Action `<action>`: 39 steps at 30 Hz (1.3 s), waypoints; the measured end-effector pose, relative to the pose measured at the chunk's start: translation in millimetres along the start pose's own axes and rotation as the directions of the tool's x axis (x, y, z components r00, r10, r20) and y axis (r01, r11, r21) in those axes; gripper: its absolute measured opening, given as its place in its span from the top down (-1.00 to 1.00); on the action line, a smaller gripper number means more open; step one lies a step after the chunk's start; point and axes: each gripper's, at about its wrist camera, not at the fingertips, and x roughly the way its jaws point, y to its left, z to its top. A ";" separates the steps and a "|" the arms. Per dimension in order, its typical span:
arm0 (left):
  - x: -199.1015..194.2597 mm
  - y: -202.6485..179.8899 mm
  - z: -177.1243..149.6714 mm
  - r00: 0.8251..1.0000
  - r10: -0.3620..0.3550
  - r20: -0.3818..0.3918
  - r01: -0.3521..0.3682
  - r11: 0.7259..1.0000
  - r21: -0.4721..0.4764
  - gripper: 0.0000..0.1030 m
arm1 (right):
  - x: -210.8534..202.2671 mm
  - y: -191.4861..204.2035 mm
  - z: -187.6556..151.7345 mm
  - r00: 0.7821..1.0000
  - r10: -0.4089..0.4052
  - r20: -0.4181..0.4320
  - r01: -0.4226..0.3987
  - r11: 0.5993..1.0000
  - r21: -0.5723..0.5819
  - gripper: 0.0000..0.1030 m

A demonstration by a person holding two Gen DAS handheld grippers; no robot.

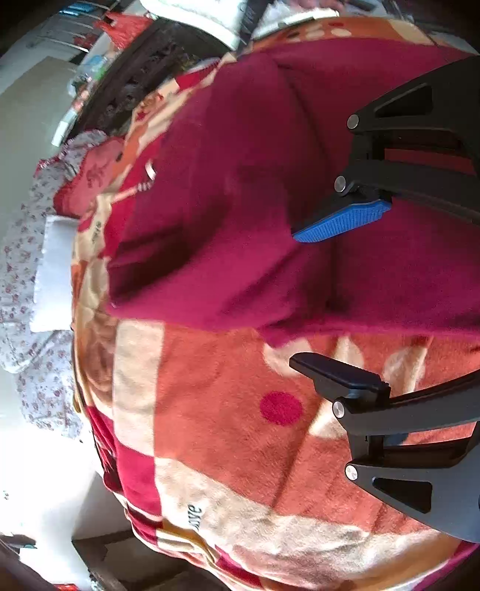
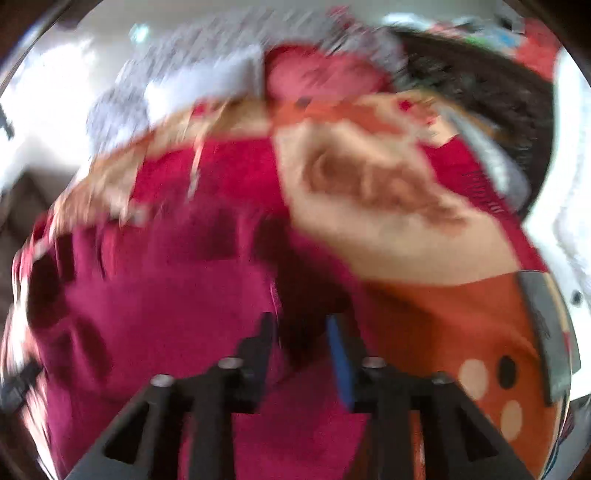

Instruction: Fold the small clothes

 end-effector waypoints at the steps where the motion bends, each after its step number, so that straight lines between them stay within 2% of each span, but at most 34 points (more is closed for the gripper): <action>1: 1.9 4.0 -0.8 1.000 0.009 -0.002 -0.009 1.000 -0.009 -0.21 | -11.5 9.8 3.0 0.998 0.046 0.044 -0.046 0.999 0.002 0.21; 3: 5.5 11.9 -0.5 1.000 0.016 -0.012 -0.017 0.999 -0.038 -0.21 | -19.8 46.1 5.6 0.979 0.200 0.040 -0.195 0.975 -0.104 0.17; 4: 7.4 16.0 0.0 1.000 0.017 -0.017 -0.018 0.998 -0.056 -0.21 | -19.7 74.3 5.6 0.961 0.278 0.005 -0.272 0.945 -0.182 0.17; 6: 9.5 22.7 2.0 1.000 0.008 -0.018 -0.009 0.996 -0.091 -0.21 | -16.9 125.4 5.5 0.925 0.377 -0.042 -0.372 0.880 -0.296 0.17; 8: 12.6 25.2 3.7 1.000 0.010 -0.023 -0.012 0.995 -0.103 -0.21 | -11.3 176.4 4.6 0.889 0.452 -0.071 -0.442 0.808 -0.390 0.17; 11: 19.4 29.0 4.5 0.999 0.015 -0.041 -0.020 0.994 -0.111 -0.21 | 4.0 230.8 2.3 0.864 0.490 -0.112 -0.481 0.742 -0.466 0.17; 14: 25.2 37.4 2.1 0.999 -0.011 -0.050 0.003 0.989 -0.148 -0.21 | 32.1 261.3 13.6 0.819 0.547 -0.173 -0.565 0.716 -0.410 0.17; 17: 26.8 39.4 -0.1 0.999 -0.022 -0.044 0.015 0.987 -0.157 -0.21 | 59.2 281.7 20.0 0.798 0.561 -0.221 -0.600 0.702 -0.383 0.17; 20: 28.1 38.2 -0.4 0.999 -0.021 -0.041 0.015 0.989 -0.147 -0.22 | 75.6 298.3 16.3 0.758 0.586 -0.287 -0.652 0.659 -0.376 0.23; 21: 28.5 38.8 0.0 0.999 -0.026 -0.042 0.019 0.988 -0.150 -0.21 | 77.8 304.1 12.8 0.764 0.573 -0.296 -0.644 0.652 -0.400 0.54; 22: 28.2 39.7 0.1 0.999 -0.029 -0.042 0.022 0.988 -0.153 -0.21 | 79.1 308.1 10.8 0.784 0.548 -0.292 -0.619 0.658 -0.429 0.85; 23: 27.4 41.3 1.7 0.999 -0.034 -0.041 0.027 0.987 -0.160 -0.21 | 78.6 311.4 10.9 0.805 0.525 -0.277 -0.591 0.666 -0.454 0.85; 25: 20.4 44.5 4.6 0.999 -0.031 -0.014 0.028 0.983 -0.183 -0.21 | 71.0 315.2 16.9 0.810 0.536 -0.238 -0.579 0.668 -0.468 0.86; 27: 14.5 45.9 9.1 1.000 -0.021 0.019 0.024 0.982 -0.189 -0.21 | 63.7 322.0 24.8 0.824 0.535 -0.184 -0.551 0.684 -0.479 0.86; 29: 17.5 44.3 13.2 1.000 -0.009 0.009 0.010 0.984 -0.178 -0.21 | 67.2 328.0 27.7 0.836 0.524 -0.160 -0.531 0.701 -0.477 0.86; 32: 27.3 44.6 13.6 0.999 0.023 -0.041 -0.029 0.985 -0.168 -0.21 | 82.7 326.3 25.8 0.833 0.492 -0.254 -0.553 0.715 -0.428 0.85; 35: 28.6 49.8 9.5 0.999 0.006 -0.047 -0.014 0.985 -0.173 -0.21 | 62.8 289.5 28.4 0.830 0.514 -0.215 -0.553 0.711 -0.433 0.81; 36: 29.2 50.4 8.8 0.999 0.007 -0.047 -0.015 0.986 -0.167 -0.21 | 57.1 277.0 27.0 0.840 0.501 -0.207 -0.536 0.709 -0.458 0.75; 39: 30.9 48.8 8.8 0.999 0.015 -0.046 -0.022 0.986 -0.167 -0.21 | 49.4 249.0 13.1 0.895 0.402 -0.192 -0.434 0.691 -0.578 0.71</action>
